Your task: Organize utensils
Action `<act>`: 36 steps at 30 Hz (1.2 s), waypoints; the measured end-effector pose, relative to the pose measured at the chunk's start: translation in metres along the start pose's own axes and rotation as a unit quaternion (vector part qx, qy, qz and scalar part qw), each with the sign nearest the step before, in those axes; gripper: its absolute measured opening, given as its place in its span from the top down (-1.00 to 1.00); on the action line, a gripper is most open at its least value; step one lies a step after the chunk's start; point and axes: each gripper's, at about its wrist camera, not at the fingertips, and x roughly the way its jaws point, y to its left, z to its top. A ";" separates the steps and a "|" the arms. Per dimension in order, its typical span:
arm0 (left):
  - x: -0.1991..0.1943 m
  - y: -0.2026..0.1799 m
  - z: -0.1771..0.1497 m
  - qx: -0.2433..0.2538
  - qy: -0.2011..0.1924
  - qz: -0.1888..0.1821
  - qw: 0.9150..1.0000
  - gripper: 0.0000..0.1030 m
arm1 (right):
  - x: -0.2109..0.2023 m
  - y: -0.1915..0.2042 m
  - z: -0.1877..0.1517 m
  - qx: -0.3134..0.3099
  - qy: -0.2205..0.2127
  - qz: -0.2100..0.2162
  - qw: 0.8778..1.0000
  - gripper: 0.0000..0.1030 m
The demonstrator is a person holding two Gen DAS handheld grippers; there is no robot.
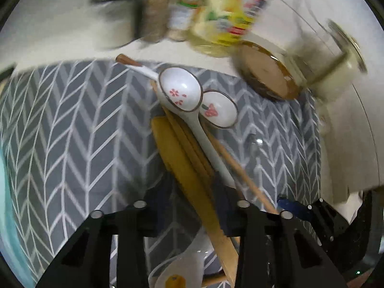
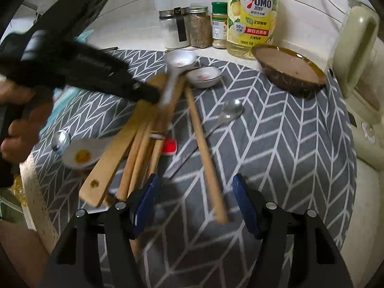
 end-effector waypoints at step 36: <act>-0.049 0.036 -0.027 -0.044 0.018 -0.058 0.997 0.86 | -0.008 -0.018 0.026 0.081 -0.069 0.072 0.992 -0.19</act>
